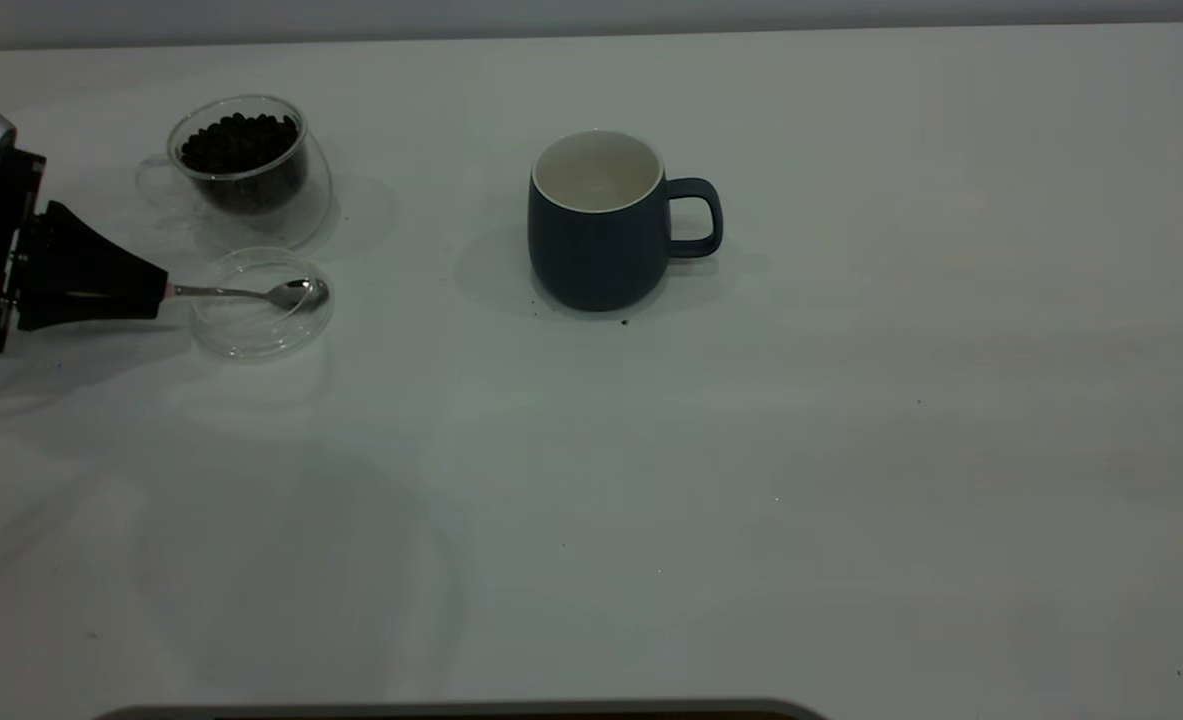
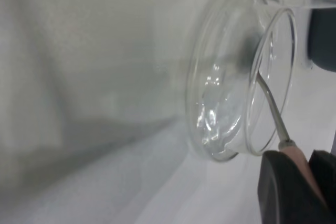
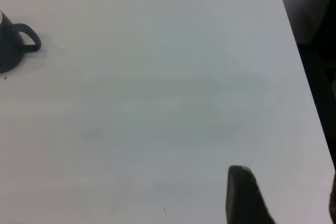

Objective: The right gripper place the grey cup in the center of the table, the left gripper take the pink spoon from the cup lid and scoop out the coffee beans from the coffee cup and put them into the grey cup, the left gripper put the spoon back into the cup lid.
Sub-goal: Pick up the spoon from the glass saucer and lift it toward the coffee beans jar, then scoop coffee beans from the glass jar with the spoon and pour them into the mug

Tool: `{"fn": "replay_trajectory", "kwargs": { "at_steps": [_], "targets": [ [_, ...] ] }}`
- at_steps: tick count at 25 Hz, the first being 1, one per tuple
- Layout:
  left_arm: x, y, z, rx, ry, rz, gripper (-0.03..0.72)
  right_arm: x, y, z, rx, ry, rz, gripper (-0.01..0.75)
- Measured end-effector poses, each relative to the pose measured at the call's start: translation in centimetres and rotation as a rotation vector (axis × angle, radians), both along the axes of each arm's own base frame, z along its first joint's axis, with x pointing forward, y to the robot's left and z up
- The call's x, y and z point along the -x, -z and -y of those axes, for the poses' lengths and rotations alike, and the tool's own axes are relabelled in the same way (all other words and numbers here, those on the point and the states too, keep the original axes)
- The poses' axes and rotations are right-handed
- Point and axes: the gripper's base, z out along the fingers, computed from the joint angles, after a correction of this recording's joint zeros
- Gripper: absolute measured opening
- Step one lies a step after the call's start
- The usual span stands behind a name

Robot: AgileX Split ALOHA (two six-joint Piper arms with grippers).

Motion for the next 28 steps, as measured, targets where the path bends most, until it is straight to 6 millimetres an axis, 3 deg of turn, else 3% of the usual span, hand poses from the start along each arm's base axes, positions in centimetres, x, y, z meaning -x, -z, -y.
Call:
{"fn": "replay_trajectory", "kwargs": {
  "at_steps": [8, 16, 22, 28],
  "targets": [
    [0.1, -1.1, -0.2, -0.025, 0.043, -0.017, 0.107, 0.0, 0.0, 0.0, 0.000, 0.000, 0.000, 0.420],
    [-0.8, -5.7, -0.8, -0.105, 0.072, 0.065, 0.107, 0.0, 0.0, 0.0, 0.000, 0.000, 0.000, 0.420],
    [-0.8, -9.7, -0.5, -0.032, 0.167, 0.152, 0.107, 0.0, 0.0, 0.0, 0.000, 0.000, 0.000, 0.420],
    [-3.5, -12.7, -1.3, -0.054, 0.149, 0.300, 0.107, 0.0, 0.0, 0.0, 0.000, 0.000, 0.000, 0.420]
  ]
}}
